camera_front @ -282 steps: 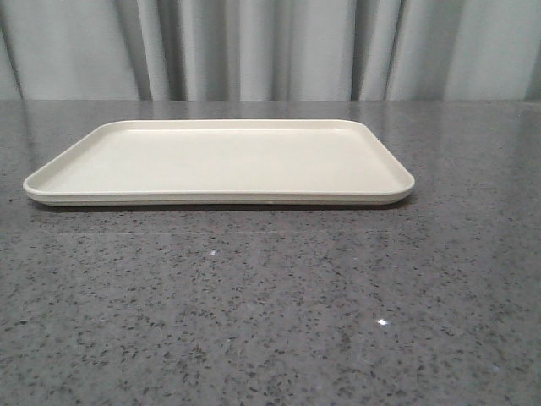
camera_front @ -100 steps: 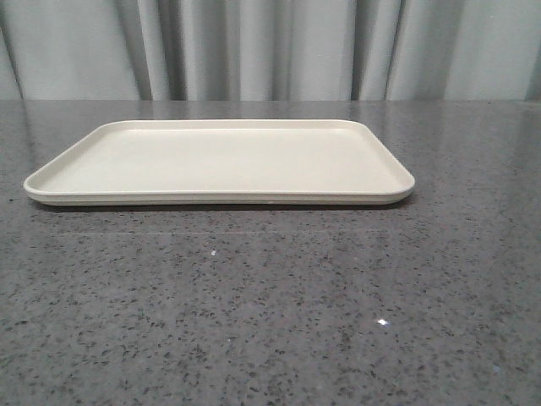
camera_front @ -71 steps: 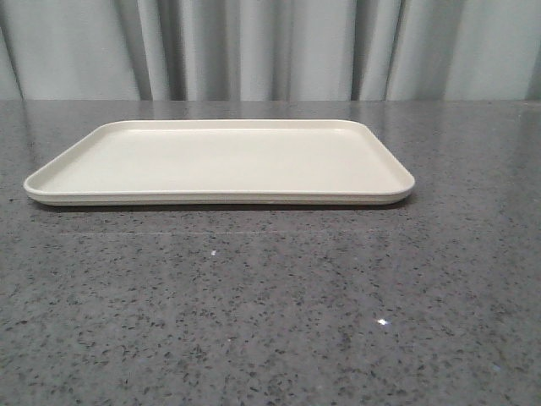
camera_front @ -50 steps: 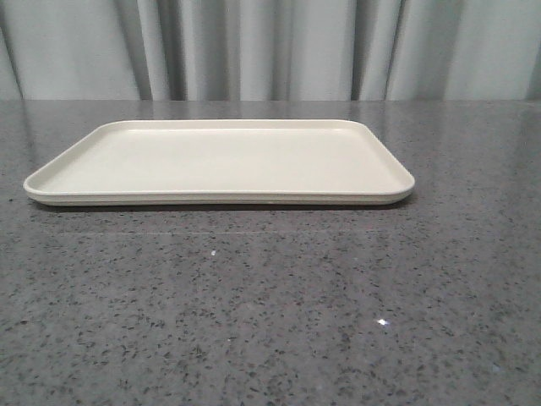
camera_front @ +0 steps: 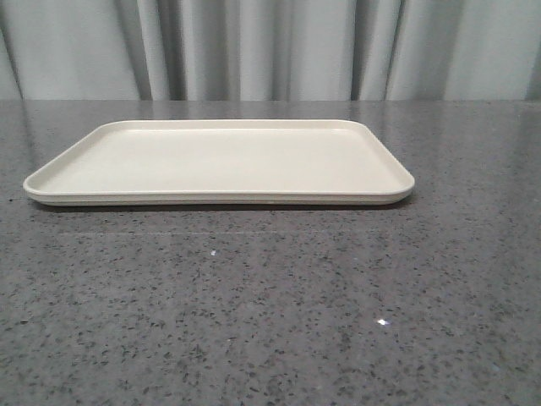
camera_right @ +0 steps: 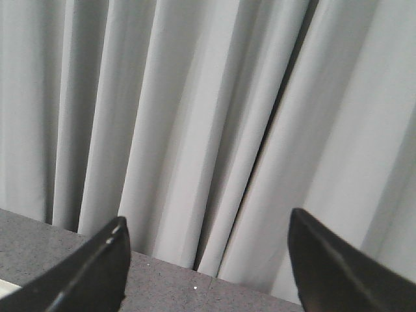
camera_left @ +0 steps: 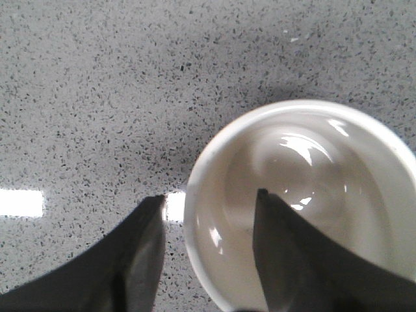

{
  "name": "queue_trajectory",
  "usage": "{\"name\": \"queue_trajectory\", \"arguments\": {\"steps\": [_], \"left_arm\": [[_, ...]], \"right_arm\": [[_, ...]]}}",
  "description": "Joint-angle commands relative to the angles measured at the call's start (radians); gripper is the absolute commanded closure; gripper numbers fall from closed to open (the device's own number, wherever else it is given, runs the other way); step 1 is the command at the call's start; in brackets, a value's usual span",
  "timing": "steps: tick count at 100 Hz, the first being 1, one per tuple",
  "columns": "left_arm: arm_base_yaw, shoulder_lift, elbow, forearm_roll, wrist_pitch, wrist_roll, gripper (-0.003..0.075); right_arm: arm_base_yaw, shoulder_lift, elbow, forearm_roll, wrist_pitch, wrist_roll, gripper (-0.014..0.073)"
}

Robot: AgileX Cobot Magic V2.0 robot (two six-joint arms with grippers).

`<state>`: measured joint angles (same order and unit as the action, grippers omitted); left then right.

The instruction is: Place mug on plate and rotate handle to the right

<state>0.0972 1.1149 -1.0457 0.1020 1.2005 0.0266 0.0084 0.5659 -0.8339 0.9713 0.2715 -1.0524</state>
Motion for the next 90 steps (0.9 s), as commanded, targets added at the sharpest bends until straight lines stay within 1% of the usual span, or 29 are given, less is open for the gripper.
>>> {"name": "queue_trajectory", "arguments": {"steps": [1, 90], "left_arm": [[-0.007, 0.0, -0.021, 0.01, -0.037, -0.008, 0.0409], [-0.007, 0.023, -0.021, 0.01, -0.043, -0.027, 0.0409]], "right_arm": [[0.003, 0.009, -0.025, 0.01, -0.057, -0.007, 0.0076], [0.003, 0.009, -0.025, 0.01, -0.057, -0.007, 0.0076]]}}
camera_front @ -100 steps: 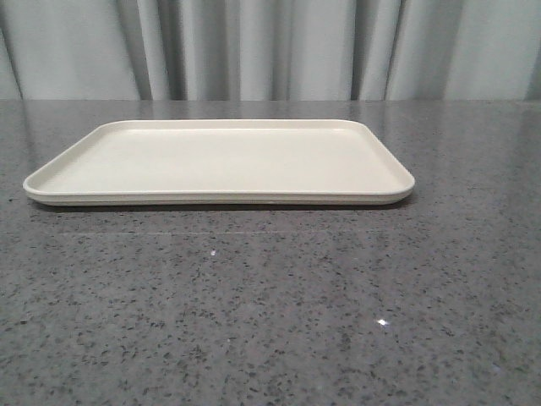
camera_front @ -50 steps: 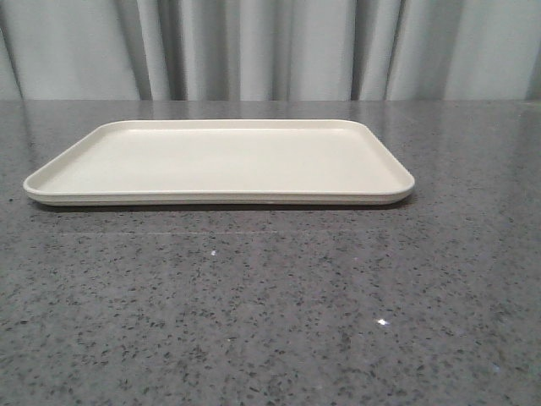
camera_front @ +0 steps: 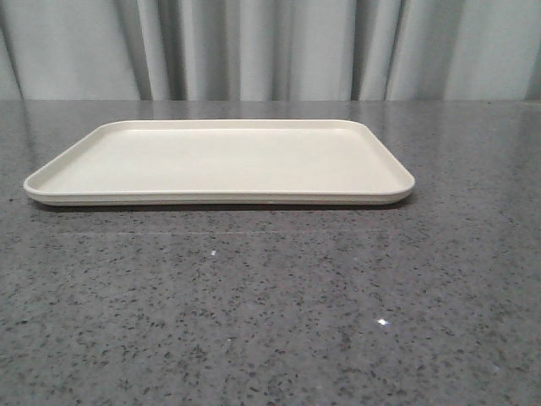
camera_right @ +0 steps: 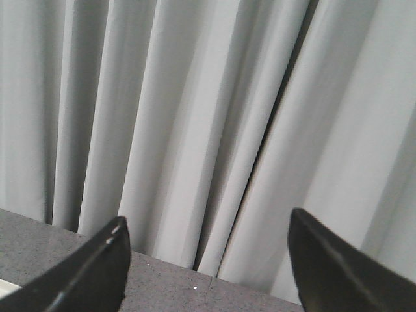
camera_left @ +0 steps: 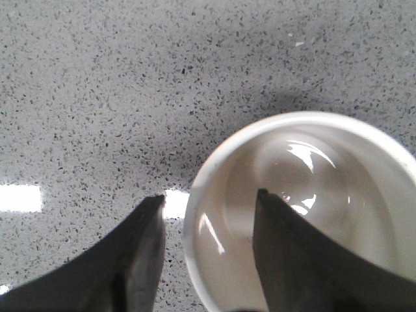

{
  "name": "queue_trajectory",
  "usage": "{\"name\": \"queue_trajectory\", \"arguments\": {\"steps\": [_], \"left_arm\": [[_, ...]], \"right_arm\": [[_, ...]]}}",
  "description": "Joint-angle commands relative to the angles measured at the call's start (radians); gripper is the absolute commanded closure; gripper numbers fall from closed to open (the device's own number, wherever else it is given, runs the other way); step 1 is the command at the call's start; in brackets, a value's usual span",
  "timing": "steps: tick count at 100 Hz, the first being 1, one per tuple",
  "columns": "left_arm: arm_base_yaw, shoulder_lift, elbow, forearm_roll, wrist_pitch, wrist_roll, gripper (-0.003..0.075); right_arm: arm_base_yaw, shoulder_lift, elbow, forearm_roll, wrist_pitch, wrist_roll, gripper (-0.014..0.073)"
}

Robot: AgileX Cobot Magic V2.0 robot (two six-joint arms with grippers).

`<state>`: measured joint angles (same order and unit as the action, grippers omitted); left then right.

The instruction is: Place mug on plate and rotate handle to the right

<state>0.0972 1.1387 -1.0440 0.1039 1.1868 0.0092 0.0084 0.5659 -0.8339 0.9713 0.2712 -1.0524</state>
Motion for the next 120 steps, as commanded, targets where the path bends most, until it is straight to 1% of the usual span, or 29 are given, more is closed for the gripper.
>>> {"name": "queue_trajectory", "arguments": {"steps": [1, 16, 72, 77, 82, 102, 120], "left_arm": [[-0.007, 0.001, -0.023, 0.008, -0.029, -0.009, 0.0409], [-0.007, 0.012, -0.019, 0.008, -0.019, -0.009, 0.0409], [-0.007, 0.04, 0.028, 0.008, -0.063, -0.009, 0.0412], [-0.007, 0.04, 0.028, 0.008, -0.069, -0.009, 0.0435], [-0.007, 0.04, 0.028, 0.008, -0.072, -0.009, 0.0478], [-0.007, 0.04, 0.028, 0.019, -0.094, -0.009, 0.0738], [-0.007, 0.038, 0.028, 0.035, -0.107, -0.009, 0.074]], "right_arm": [[0.003, 0.009, -0.025, 0.01, -0.057, -0.007, 0.0076], [0.003, 0.009, -0.025, 0.01, -0.056, -0.007, 0.0076], [0.003, 0.009, -0.025, 0.01, -0.056, -0.007, 0.0076], [0.003, 0.009, -0.025, 0.01, -0.056, -0.007, 0.0076], [0.003, 0.009, -0.025, 0.01, -0.056, -0.007, 0.0076], [0.003, 0.009, -0.025, 0.01, -0.056, -0.007, 0.0076], [0.003, 0.009, -0.025, 0.01, -0.056, -0.007, 0.0076]]}}
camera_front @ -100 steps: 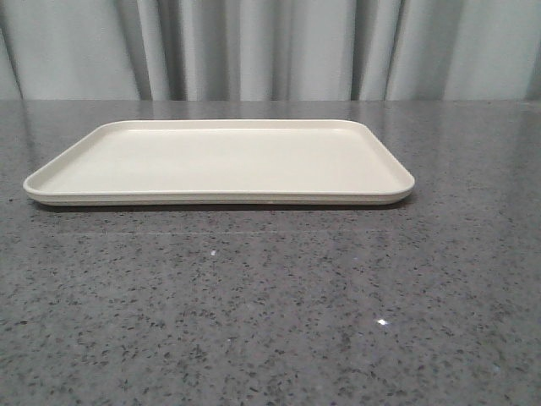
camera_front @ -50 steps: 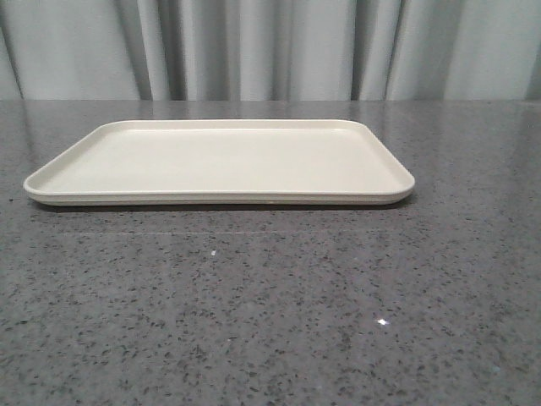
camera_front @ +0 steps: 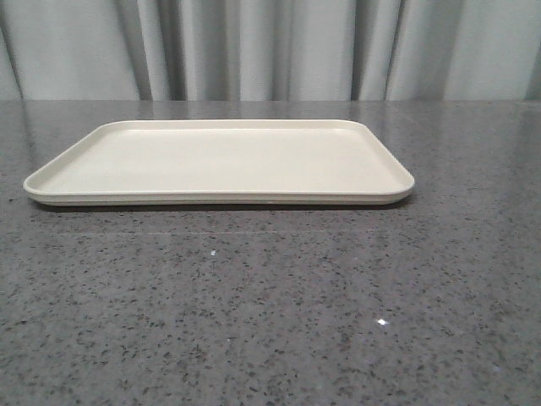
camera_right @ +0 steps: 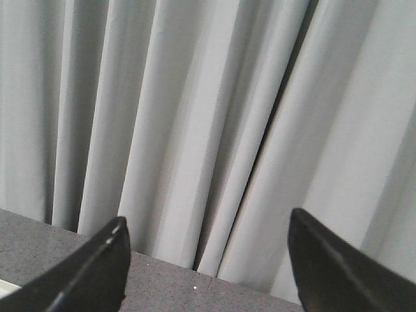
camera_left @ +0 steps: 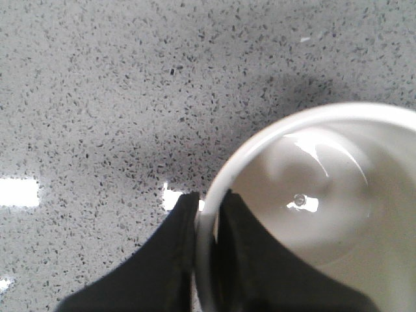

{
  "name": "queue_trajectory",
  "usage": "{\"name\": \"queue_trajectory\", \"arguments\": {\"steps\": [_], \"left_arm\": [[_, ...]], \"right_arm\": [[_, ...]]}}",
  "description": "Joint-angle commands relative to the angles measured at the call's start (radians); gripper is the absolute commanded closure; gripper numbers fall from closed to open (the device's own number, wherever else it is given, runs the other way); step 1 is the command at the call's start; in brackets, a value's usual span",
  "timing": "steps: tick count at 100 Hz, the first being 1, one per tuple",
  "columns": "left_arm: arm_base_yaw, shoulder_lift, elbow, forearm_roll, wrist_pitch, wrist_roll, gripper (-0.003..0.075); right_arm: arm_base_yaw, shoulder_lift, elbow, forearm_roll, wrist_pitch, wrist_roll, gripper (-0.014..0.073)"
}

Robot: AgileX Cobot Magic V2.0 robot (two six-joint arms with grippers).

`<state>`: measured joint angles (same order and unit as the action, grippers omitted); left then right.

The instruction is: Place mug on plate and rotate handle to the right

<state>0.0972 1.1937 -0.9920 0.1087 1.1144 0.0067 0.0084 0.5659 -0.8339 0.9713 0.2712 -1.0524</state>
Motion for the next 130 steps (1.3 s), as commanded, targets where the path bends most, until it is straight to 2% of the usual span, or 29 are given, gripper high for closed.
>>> {"name": "queue_trajectory", "arguments": {"steps": [1, 38, 53, 87, 102, 111, 130], "left_arm": [[-0.007, -0.017, -0.026, 0.03, -0.035, -0.007, 0.074], [-0.007, -0.055, -0.148, -0.044, -0.018, -0.007, 0.074], [-0.007, -0.059, -0.266, -0.155, 0.014, 0.072, 0.074], [-0.007, -0.026, -0.517, -0.326, 0.019, 0.131, 0.074], [-0.007, 0.016, -0.608, -0.458, 0.02, 0.18, 0.074], [-0.041, 0.046, -0.659, -0.487, 0.025, 0.181, 0.0741], [-0.192, 0.133, -0.731, -0.485, 0.014, 0.181, 0.0741]], "right_arm": [[0.003, 0.009, -0.025, 0.01, -0.056, -0.007, 0.0076], [0.003, 0.009, -0.025, 0.01, -0.049, -0.007, 0.0076], [0.003, 0.009, -0.025, 0.01, -0.039, -0.007, 0.0076], [0.003, 0.009, -0.025, 0.01, -0.031, -0.007, 0.0076], [0.003, 0.009, -0.025, 0.01, -0.031, -0.007, 0.0076], [0.003, 0.009, -0.025, 0.01, -0.031, -0.007, 0.0076], [0.003, 0.009, -0.025, 0.01, -0.031, -0.007, 0.0076]]}}
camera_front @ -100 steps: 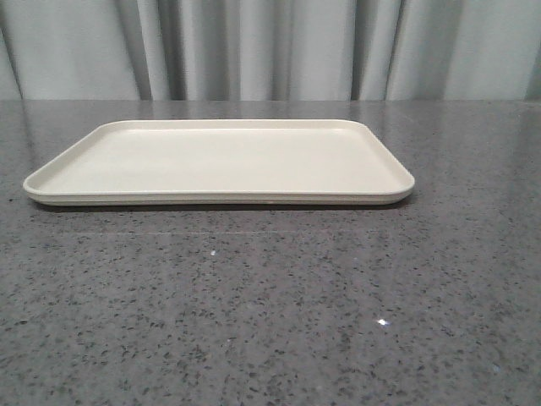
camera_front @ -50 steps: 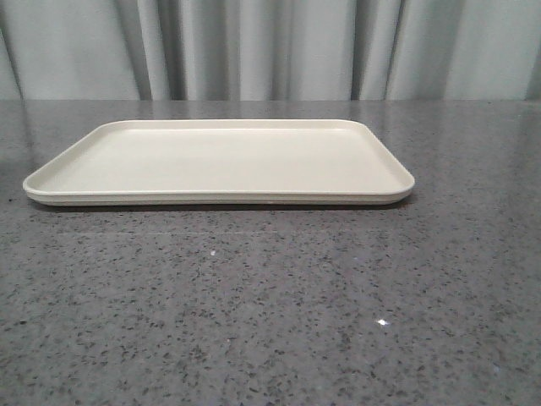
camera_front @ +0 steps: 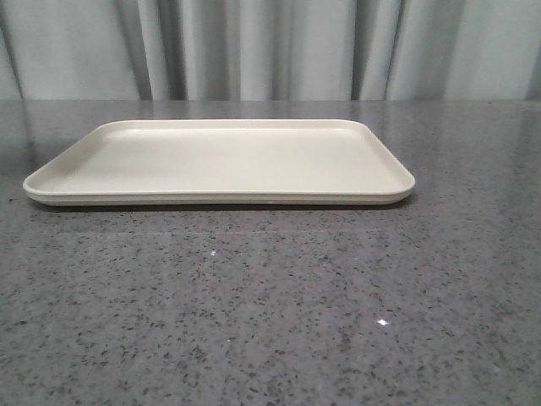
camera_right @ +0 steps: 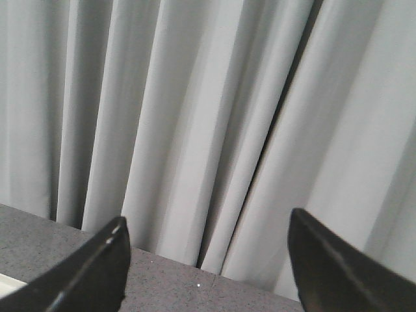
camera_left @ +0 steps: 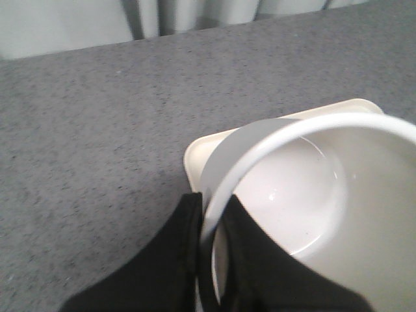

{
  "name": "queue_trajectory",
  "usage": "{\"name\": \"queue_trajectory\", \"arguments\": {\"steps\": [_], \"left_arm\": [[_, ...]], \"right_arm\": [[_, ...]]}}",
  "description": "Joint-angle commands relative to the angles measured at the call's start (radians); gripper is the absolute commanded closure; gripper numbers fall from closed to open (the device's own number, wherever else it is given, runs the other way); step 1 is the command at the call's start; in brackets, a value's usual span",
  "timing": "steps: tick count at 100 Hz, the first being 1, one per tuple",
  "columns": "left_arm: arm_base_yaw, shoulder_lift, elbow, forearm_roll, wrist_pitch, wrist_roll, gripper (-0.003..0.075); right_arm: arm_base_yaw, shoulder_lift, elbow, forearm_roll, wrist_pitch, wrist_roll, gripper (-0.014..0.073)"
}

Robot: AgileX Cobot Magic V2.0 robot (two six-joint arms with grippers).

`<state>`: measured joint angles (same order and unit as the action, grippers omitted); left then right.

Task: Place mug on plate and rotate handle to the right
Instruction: 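Carry the mug over the cream tray with the left gripper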

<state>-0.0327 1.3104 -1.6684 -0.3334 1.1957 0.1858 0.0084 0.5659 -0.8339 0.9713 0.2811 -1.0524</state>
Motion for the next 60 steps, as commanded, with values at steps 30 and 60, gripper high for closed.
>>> {"name": "queue_trajectory", "arguments": {"steps": [30, 60], "left_arm": [[-0.25, 0.17, -0.079, 0.006, -0.097, -0.002, 0.0741], [-0.329, 0.302, -0.079, 0.01, -0.125, -0.002, 0.0741]], "right_arm": [[0.003, 0.009, -0.025, 0.01, -0.041, -0.007, 0.0076], [0.003, 0.009, -0.025, 0.01, -0.04, -0.007, 0.0076]]}}
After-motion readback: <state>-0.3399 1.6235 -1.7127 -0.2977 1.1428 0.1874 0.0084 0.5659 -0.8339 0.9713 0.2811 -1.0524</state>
